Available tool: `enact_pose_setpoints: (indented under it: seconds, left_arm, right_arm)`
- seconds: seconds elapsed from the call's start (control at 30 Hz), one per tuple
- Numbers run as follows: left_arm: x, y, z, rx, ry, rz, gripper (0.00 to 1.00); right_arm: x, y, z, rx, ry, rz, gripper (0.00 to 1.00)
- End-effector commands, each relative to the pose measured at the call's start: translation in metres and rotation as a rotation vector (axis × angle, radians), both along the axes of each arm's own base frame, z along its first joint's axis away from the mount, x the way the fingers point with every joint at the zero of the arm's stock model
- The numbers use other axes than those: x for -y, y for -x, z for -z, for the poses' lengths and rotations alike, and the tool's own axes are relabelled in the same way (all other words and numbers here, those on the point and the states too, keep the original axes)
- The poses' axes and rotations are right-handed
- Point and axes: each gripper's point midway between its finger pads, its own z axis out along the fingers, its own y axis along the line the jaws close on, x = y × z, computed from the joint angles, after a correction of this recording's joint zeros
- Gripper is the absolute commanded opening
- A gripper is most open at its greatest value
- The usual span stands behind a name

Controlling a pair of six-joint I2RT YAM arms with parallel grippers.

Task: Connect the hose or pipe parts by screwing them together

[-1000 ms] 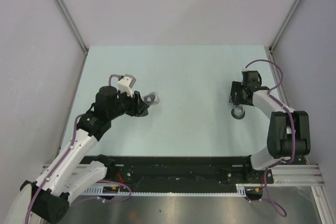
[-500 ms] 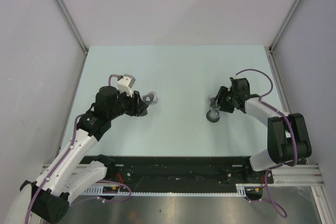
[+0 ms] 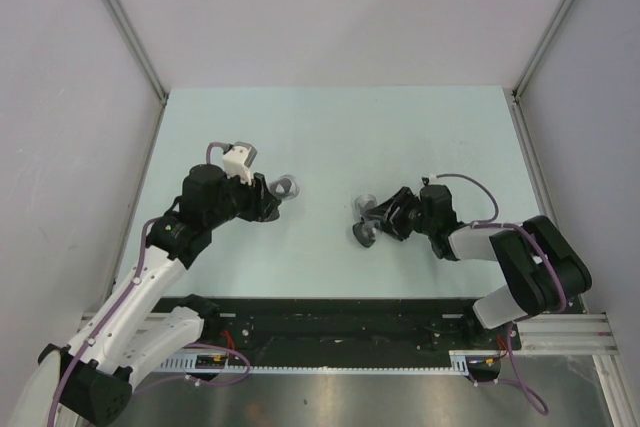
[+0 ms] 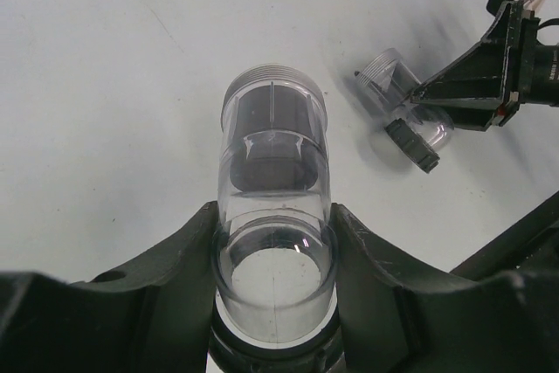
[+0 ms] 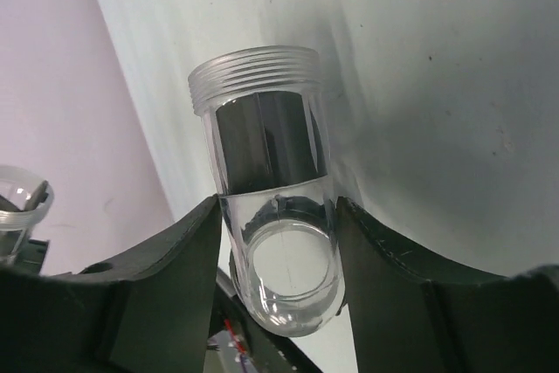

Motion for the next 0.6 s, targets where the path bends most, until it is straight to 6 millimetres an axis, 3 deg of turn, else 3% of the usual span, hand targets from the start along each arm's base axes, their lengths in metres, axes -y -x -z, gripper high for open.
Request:
enact_pose_setpoints:
  seconds: [0.0, 0.17, 0.2, 0.27, 0.57]
  left_arm:
    - [-0.003, -0.006, -0.008, 0.041, -0.003, -0.015, 0.00]
    - [-0.002, -0.007, -0.006, 0.035, -0.004, -0.014, 0.00]
    - [-0.002, -0.007, -0.007, 0.036, -0.003, -0.013, 0.00]
    - [-0.002, -0.006, -0.007, 0.038, -0.003, -0.014, 0.00]
    - [-0.003, -0.007, -0.007, 0.038, -0.006, -0.019, 0.00]
  right_arm:
    - [0.001, -0.007, -0.008, 0.022, -0.086, 0.083, 0.61]
    - [0.024, 0.000, -0.001, 0.051, 0.075, 0.112, 0.78]
    - [0.027, -0.001, -0.014, 0.090, 0.085, 0.119, 0.79]
    - [0.037, -0.001, -0.018, 0.112, 0.146, 0.136, 0.82]
    - [0.074, 0.011, -0.049, 0.266, 0.477, 0.024, 0.81]
